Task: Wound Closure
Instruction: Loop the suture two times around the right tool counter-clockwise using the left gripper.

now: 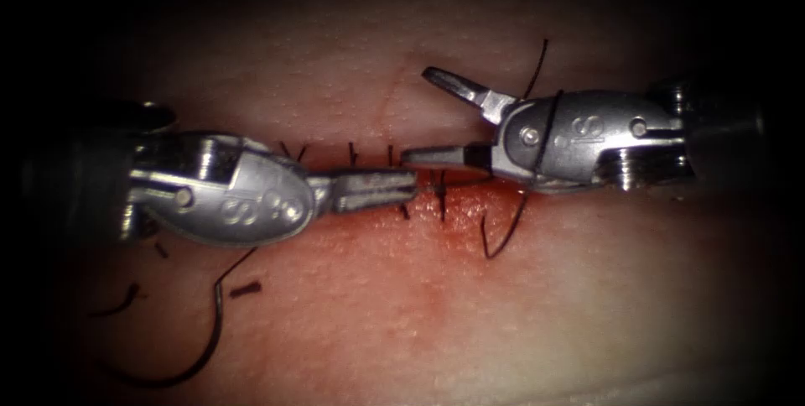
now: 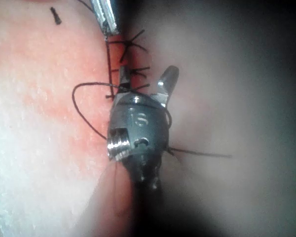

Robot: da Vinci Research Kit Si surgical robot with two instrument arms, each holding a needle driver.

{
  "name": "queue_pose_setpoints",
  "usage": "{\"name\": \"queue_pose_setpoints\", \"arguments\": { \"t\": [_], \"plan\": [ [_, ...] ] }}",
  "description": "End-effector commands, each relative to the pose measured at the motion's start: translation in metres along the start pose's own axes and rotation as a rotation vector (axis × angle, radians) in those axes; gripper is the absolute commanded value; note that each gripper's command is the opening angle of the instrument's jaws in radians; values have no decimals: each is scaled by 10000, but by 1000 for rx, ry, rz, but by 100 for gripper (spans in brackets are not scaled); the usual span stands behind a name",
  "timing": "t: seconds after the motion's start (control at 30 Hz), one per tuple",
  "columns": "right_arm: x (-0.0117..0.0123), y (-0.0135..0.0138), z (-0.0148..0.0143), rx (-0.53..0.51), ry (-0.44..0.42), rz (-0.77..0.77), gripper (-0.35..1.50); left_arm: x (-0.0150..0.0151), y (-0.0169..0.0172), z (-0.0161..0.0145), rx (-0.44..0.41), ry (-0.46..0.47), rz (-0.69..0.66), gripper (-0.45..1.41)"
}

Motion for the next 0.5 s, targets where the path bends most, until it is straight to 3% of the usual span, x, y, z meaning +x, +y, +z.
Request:
{"name": "queue_pose_setpoints", "arguments": {
  "t": [0.03,0.2,0.5],
  "plan": [
    [-7,-6,8,26,7,3,115,-2,-4,6,7,-5,5,-45],
    [-11,-17,7,121,39,4,110,-9,-33,8,16,-37,21,-45],
    [-17,-28,7,232,151,5,103,-39,-57,67,-57,-37,32,-45]
  ]
}}
